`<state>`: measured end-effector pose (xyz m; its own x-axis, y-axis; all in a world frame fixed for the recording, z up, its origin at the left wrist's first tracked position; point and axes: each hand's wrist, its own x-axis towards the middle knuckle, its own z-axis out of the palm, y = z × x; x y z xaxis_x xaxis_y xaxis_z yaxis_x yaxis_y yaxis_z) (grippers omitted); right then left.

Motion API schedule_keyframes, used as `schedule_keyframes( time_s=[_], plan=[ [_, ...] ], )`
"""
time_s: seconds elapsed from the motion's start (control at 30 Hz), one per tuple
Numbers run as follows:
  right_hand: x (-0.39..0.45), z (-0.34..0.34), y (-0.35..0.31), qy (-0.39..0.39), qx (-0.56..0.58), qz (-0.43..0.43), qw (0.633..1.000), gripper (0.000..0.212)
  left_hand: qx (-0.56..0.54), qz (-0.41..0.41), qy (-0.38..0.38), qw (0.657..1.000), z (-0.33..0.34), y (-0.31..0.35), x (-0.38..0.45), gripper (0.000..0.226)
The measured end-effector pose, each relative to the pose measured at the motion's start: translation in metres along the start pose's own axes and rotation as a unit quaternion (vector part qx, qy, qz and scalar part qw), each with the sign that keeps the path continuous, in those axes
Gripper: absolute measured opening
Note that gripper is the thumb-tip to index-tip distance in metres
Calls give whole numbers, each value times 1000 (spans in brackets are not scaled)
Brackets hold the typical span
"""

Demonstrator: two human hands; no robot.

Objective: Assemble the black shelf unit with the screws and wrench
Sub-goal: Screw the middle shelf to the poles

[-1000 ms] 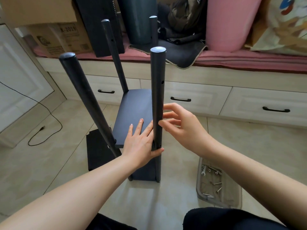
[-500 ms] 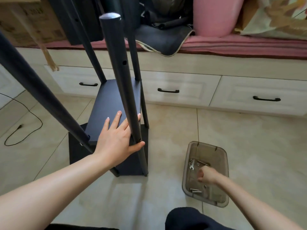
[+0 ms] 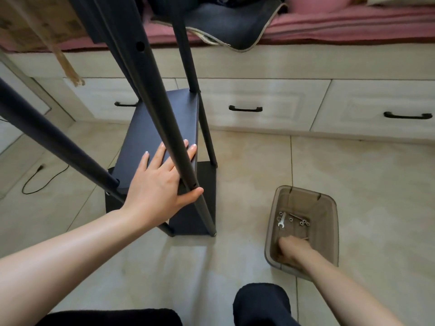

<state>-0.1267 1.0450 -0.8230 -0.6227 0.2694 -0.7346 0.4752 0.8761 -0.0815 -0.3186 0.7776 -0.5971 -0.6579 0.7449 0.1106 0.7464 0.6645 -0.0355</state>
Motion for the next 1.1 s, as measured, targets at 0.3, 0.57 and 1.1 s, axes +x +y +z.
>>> schedule_keyframes(
  time_s=[0.3,0.57,1.1],
  plan=[
    [2,3,-9,30,-58,-4,998,36,8,-7,0,1000,1,2,1,88],
    [-5,-6,-4,63,63,15,996,37,1,-15,-15,1000,-5,5,1,89],
    [-46,-63,4,193,235,23,952,17,4,-19,-47,999,-9,9,5,91]
  ],
)
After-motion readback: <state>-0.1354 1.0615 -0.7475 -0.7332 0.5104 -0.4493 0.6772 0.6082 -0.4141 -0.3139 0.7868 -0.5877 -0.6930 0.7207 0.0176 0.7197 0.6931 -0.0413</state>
